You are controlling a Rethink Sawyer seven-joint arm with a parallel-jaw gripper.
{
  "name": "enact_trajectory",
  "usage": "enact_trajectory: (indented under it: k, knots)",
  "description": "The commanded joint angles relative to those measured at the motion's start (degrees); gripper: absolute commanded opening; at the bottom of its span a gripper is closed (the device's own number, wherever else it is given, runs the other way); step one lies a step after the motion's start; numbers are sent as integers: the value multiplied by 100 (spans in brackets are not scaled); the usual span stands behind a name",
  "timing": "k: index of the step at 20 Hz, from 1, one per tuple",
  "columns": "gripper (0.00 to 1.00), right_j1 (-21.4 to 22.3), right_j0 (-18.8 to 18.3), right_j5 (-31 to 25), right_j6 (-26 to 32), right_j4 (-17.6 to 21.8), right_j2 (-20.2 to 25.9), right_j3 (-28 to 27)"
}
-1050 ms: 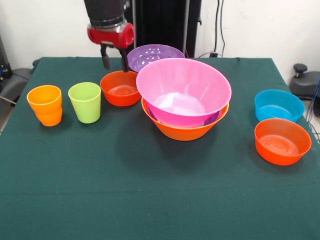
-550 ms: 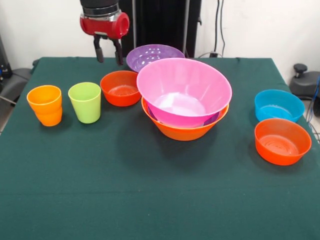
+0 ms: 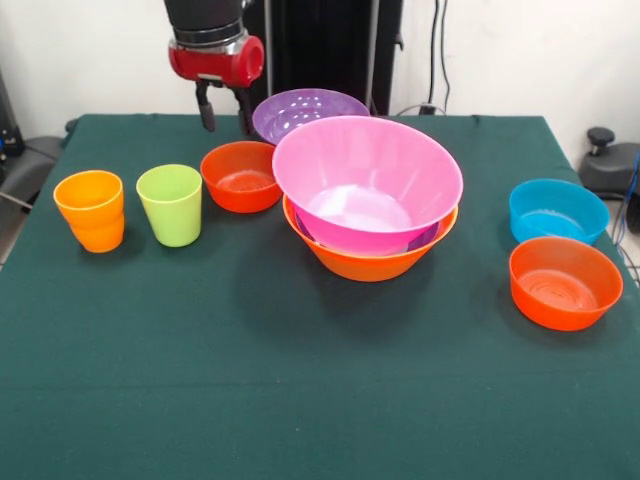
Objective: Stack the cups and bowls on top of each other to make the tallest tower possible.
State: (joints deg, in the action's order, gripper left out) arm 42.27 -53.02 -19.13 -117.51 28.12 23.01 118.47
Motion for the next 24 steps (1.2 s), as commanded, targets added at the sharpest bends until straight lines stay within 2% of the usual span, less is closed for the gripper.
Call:
enact_trajectory:
  k: [1, 6, 9, 11, 18, 24]
  knots:
    - [100, -368, -61, 428, 332, 699, 100, 229]
    - [100, -411, -269, 527, 312, 980, 110, 375]
    - [100, -336, -400, 445, 350, 1011, 193, 446]
    - [100, -363, -373, 494, 278, 1075, 151, 412]
    - [100, -1624, 411, 1674, -364, 1715, -727, -602]
    - [100, -1870, 416, 1899, -289, 1727, -820, -751]
